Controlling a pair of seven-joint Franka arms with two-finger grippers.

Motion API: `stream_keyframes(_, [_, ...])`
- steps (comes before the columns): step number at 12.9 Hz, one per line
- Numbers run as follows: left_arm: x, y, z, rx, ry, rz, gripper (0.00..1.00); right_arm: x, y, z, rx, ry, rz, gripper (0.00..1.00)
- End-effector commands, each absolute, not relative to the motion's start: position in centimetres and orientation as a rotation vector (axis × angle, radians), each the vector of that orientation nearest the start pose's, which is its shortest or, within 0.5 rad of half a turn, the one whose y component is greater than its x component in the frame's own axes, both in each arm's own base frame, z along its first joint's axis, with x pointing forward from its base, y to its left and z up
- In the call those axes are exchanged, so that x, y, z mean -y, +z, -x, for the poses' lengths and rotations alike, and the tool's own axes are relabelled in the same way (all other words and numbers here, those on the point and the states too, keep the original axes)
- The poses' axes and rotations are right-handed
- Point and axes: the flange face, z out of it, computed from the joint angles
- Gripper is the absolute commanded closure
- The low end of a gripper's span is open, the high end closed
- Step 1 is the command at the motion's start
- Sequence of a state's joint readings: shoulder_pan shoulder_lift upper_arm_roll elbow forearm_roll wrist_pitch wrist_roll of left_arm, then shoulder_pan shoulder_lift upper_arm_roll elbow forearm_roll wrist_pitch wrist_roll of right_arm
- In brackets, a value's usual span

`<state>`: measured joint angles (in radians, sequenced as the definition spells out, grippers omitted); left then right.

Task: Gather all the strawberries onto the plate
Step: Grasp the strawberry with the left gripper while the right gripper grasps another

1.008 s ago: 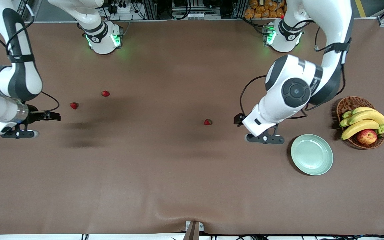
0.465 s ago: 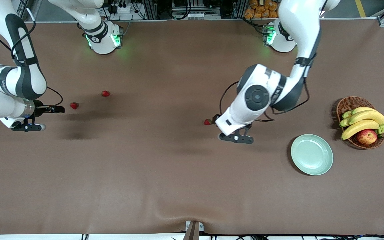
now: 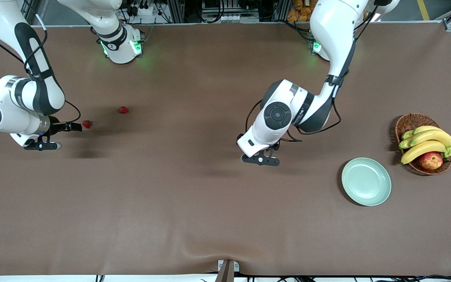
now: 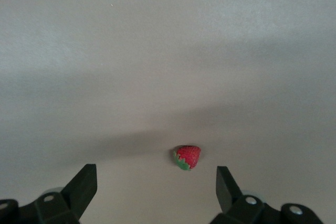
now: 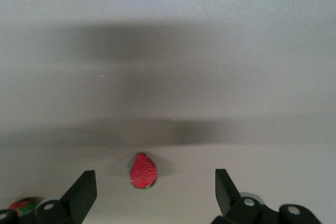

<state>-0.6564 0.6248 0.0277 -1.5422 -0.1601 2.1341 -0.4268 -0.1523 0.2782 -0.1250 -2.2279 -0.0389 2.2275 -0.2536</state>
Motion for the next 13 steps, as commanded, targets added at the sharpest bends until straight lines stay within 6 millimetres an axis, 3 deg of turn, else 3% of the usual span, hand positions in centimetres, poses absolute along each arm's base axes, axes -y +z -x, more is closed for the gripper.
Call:
stream_keyframes(1, [43.7, 26.3, -55.5, -0.117, 0.121, 3.239, 0.0, 14.7, 21.4, -49.1, 0.039, 0.451, 3.097, 0.0])
stream_keyframes(5, [44.9, 23.8, -54.2, -0.075, 0.14, 3.228, 0.0, 14.2, 19.0, -48.8, 0.047, 0.487, 3.087, 0.0])
stream_keyframes(13, [45.7, 21.2, -51.8, -0.047, 0.206, 3.196, 0.16, 12.2, 16.6, -47.0, 0.096, 0.587, 3.056, 0.0])
